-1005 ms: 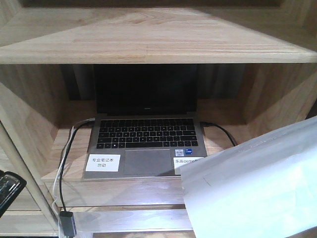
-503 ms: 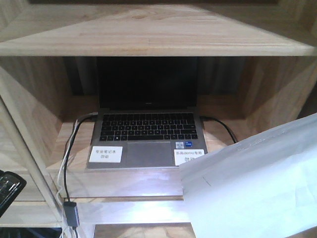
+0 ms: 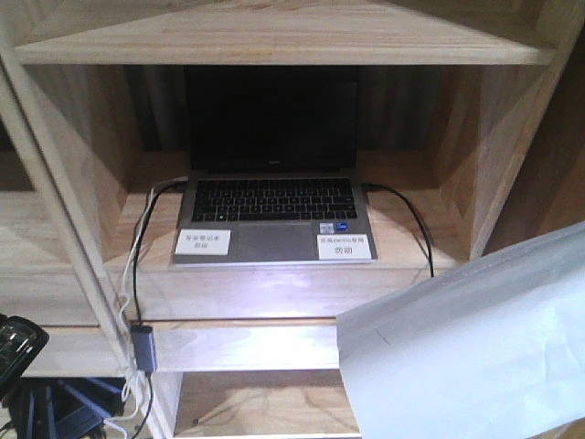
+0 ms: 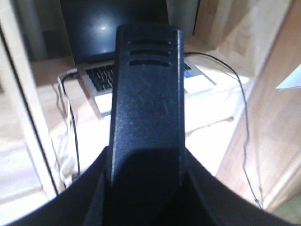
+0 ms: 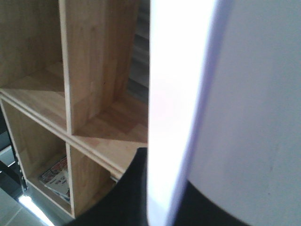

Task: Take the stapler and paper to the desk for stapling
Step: 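Drive the base away from the shelf holding stapler and paper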

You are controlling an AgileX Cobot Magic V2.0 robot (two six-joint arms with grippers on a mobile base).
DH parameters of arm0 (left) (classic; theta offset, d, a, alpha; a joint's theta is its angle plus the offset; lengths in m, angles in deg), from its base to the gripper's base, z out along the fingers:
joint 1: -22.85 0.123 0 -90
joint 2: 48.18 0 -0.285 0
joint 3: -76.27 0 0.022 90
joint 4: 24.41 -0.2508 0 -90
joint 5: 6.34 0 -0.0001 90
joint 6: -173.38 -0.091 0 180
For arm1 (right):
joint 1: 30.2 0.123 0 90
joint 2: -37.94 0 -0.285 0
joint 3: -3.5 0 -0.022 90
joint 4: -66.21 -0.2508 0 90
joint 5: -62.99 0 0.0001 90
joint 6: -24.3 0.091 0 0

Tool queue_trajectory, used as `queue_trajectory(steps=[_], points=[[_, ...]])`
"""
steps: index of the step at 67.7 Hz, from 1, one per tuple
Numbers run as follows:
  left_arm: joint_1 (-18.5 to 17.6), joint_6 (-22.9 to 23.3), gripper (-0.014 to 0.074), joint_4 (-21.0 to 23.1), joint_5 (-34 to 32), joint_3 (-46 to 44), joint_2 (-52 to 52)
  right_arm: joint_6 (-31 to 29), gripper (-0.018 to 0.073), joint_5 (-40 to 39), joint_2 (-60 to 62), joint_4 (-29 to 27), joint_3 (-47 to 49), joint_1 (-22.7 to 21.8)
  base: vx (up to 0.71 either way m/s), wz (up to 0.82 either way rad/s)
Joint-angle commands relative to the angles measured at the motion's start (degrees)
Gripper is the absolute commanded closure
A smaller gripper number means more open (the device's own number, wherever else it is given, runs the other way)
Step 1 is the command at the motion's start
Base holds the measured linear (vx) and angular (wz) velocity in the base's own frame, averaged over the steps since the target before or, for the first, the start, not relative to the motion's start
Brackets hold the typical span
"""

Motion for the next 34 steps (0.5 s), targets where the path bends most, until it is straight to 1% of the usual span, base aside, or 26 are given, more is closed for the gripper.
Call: queue_trajectory(steps=[1,34], points=[[-0.1,0.5,0.0603,0.7,-6.7,-1.7,0.4,-0.6,0.0564,-3.5,-0.4,-0.2,1.6,0.0,-0.17,0.06],[-0.1,0.5,0.0603,0.7,-6.7,-1.7,0.4,-0.6,0.0564,-3.5,-0.4,-0.2,1.6,0.0,-0.19,0.01]])
